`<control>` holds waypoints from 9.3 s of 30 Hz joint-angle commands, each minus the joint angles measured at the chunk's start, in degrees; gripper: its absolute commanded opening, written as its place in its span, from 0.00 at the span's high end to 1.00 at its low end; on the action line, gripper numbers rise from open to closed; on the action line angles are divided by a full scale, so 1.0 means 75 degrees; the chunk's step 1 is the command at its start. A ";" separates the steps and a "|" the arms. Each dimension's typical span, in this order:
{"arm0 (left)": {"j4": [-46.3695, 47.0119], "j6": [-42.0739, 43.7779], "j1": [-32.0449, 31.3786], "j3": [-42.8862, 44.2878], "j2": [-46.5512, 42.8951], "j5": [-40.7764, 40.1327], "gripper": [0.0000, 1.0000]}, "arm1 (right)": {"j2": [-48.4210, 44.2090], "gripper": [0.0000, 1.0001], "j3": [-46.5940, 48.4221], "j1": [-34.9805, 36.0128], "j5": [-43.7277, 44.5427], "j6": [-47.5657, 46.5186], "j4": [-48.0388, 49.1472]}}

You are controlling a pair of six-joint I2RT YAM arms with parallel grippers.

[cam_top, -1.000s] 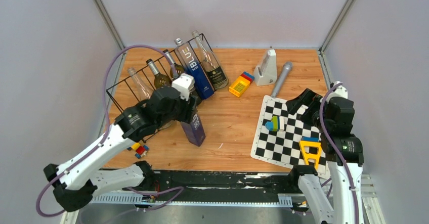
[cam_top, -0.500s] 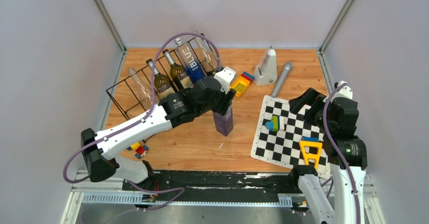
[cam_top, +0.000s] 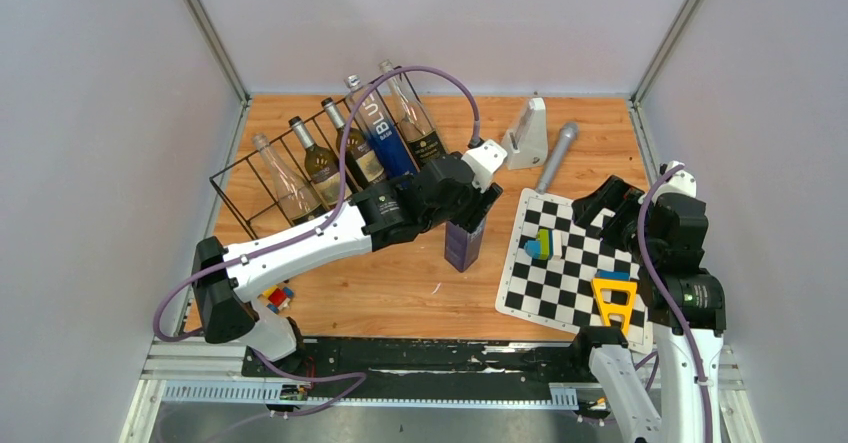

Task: Take the wine bottle off the wine rack

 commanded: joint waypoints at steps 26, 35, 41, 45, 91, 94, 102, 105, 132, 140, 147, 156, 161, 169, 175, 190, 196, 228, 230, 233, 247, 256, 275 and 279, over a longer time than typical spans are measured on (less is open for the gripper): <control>0.0639 0.0223 -0.0163 -0.0436 -0.0546 -0.1157 0.09 | -0.0101 0.00 0.0146 -0.0038 -0.0147 -0.0231 0.0155; 0.0671 0.0128 -0.0165 -0.0559 -0.0811 -0.1344 0.00 | -0.0094 0.00 0.0108 -0.0031 -0.0315 -0.0271 0.0242; 0.0625 0.0115 -0.0165 -0.0312 -0.0870 -0.0515 0.00 | -0.0079 0.00 0.0142 -0.0038 -0.0500 -0.0319 0.0369; 0.0648 0.0095 -0.0165 -0.0238 -0.0887 0.0100 0.00 | -0.0087 0.00 0.0172 -0.0032 -0.0550 -0.0339 0.0372; -0.2426 -0.0462 0.4202 -0.2150 -0.5456 0.0380 0.00 | 0.2324 0.00 0.0793 0.4925 -0.1320 -0.2131 0.3922; -0.2637 -0.0301 0.4198 -0.2400 -0.5696 0.0256 0.00 | 0.2544 0.00 0.0876 0.5071 -0.1166 -0.2419 0.3921; -0.2629 -0.0123 0.4195 -0.3001 -0.6341 0.0310 0.00 | 0.3118 0.00 0.1085 0.5433 -0.1028 -0.3079 0.3821; -0.2463 -0.0160 0.4196 -0.3334 -0.6570 0.0440 0.00 | 0.3284 0.00 0.1098 0.5540 -0.1129 -0.3114 0.3795; -0.2266 -0.0017 0.4197 -0.3921 -0.6773 0.0327 0.00 | 0.3957 0.24 0.0659 0.6231 0.0291 -0.3539 0.3403; -0.2270 -0.0017 0.4196 -0.3927 -0.6729 0.0305 0.00 | 0.4097 0.27 0.0617 0.6236 0.0354 -0.3623 0.3409; -0.2270 -0.0016 0.4196 -0.3932 -0.6689 0.0320 0.00 | 0.4250 0.35 0.0662 0.6235 0.0225 -0.3661 0.3411; -0.2299 -0.0026 0.4196 -0.3932 -0.6726 0.0264 0.00 | 0.4514 0.52 0.0766 0.6194 0.1004 -0.3988 0.3448; -0.2316 -0.0040 0.4196 -0.3954 -0.6785 0.0253 0.00 | 0.4791 0.82 0.0840 0.5725 0.1308 -0.3955 0.3699; -0.2317 -0.0035 0.4196 -0.3960 -0.6820 0.0240 0.00 | 0.5212 1.00 0.1059 0.4761 0.1710 -0.3916 0.4427; -0.2317 -0.0045 0.4190 -0.3968 -0.6812 0.0275 0.00 | 0.5790 1.00 0.1533 0.3916 0.1875 -0.3818 0.4452; -0.2317 -0.0040 0.4187 -0.3978 -0.6839 0.0292 0.00 | 0.6719 0.79 0.2030 0.3115 0.2434 -0.3291 0.4425; -0.2305 -0.0026 0.4196 -0.3979 -0.6842 0.0310 0.00 | 0.6545 0.42 0.1922 0.3125 0.2286 -0.3236 0.4353; -0.2298 -0.0029 0.4188 -0.3984 -0.6801 0.0338 0.00 | 0.5474 0.00 0.2670 0.3136 0.2158 -0.3478 0.3420; -0.2295 -0.0029 0.4195 -0.3990 -0.6814 0.0335 0.00 | 0.5374 0.00 0.2740 0.3130 0.2175 -0.3503 0.3368; -0.2295 -0.0026 0.4195 -0.3991 -0.6843 0.0296 0.00 | 0.5191 0.00 0.2906 0.3129 0.2207 -0.3608 0.3301; -0.2343 -0.0139 0.4187 -0.3952 -0.6848 -0.0072 0.00 | 0.5264 0.00 0.5097 0.3958 0.2712 -0.4175 0.2649; -0.2829 -0.0718 0.4199 -0.3460 -0.6494 -0.1062 0.00 | 0.6920 0.01 0.6967 0.5688 0.3452 -0.4591 0.1804; -0.3088 -0.0984 0.4187 -0.3689 -0.7282 -0.1399 0.00 | 1.1588 0.14 1.0574 0.5257 0.1529 -0.4082 0.1497; -0.3058 -0.0878 0.4189 -0.3791 -0.7458 -0.1457 0.00 | 1.1910 0.16 1.0366 0.5017 0.1031 -0.4307 0.2121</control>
